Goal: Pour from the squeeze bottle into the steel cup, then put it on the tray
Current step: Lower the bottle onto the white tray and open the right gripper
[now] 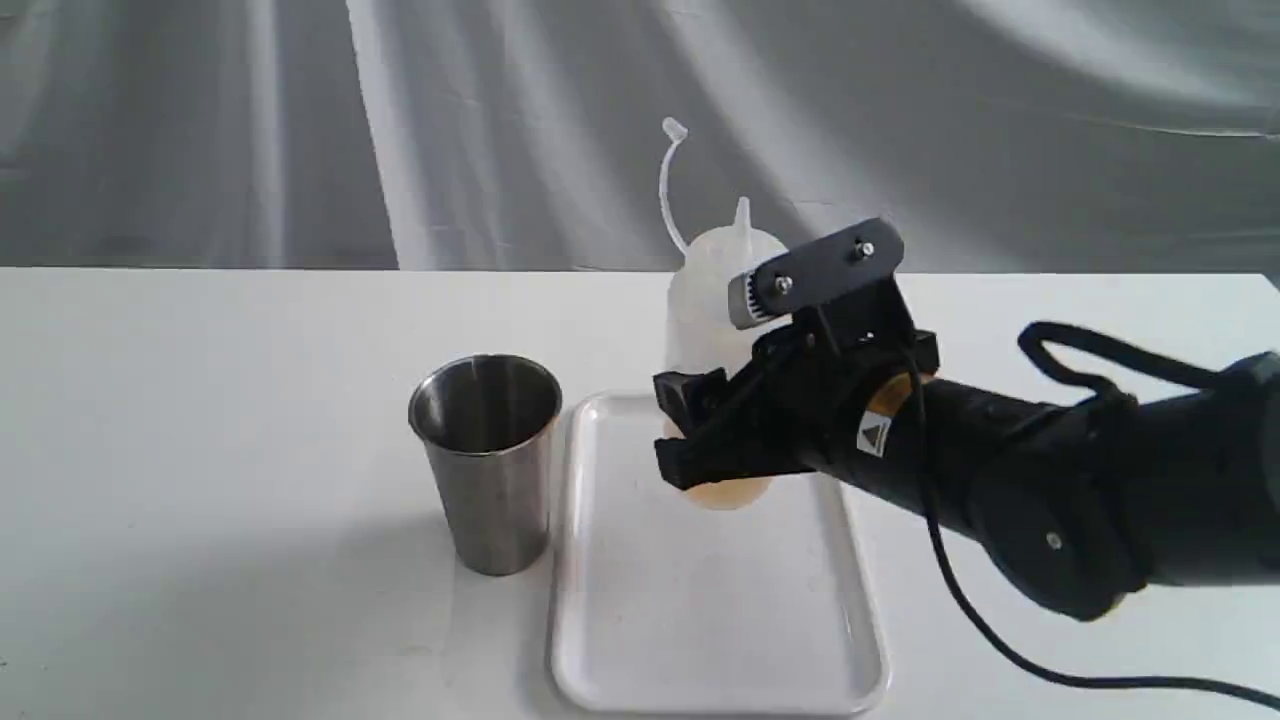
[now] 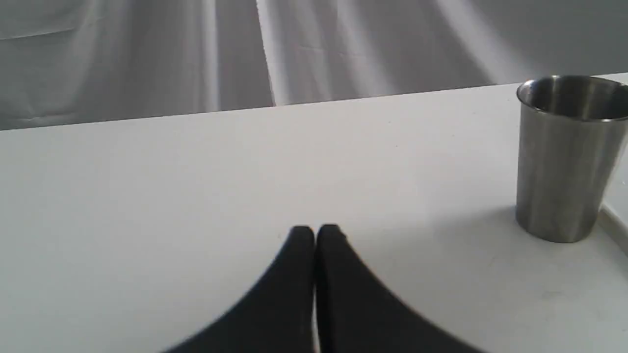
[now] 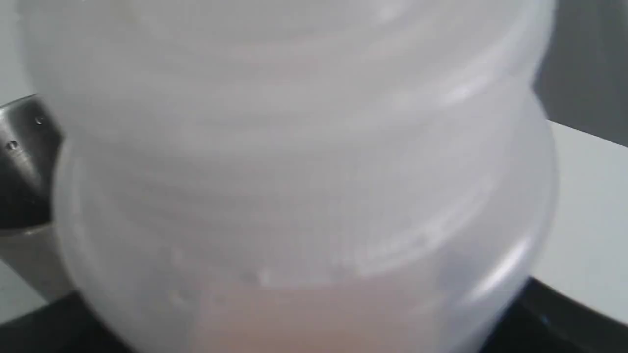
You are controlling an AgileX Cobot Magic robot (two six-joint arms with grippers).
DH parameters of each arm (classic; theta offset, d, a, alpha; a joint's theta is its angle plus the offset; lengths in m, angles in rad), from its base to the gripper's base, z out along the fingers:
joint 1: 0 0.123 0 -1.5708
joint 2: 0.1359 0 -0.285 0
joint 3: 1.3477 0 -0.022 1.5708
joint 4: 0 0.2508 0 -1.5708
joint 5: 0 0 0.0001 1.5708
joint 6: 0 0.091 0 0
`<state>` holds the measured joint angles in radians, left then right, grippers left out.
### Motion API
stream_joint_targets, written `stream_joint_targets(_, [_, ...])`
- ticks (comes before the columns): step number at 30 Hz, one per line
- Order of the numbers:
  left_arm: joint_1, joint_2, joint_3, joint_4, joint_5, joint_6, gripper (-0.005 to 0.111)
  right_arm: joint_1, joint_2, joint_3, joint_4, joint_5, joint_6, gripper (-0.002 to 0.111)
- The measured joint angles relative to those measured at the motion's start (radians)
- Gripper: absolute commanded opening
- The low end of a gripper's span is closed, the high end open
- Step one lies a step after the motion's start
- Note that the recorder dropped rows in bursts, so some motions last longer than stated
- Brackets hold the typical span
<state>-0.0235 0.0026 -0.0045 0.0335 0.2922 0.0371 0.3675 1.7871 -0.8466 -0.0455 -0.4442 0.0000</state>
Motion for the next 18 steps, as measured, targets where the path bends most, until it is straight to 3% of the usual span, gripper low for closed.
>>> stream_joint_targets(6, [0.0,0.0,0.0,0.0,0.0,0.0,0.0,0.0,0.057,0.062,0.015,-0.117,-0.013,0.006])
stream_joint_targets(18, [0.0,0.0,0.0,0.0,0.0,0.0,0.0,0.0,0.135,0.064,0.015,-0.193,-0.019,0.006])
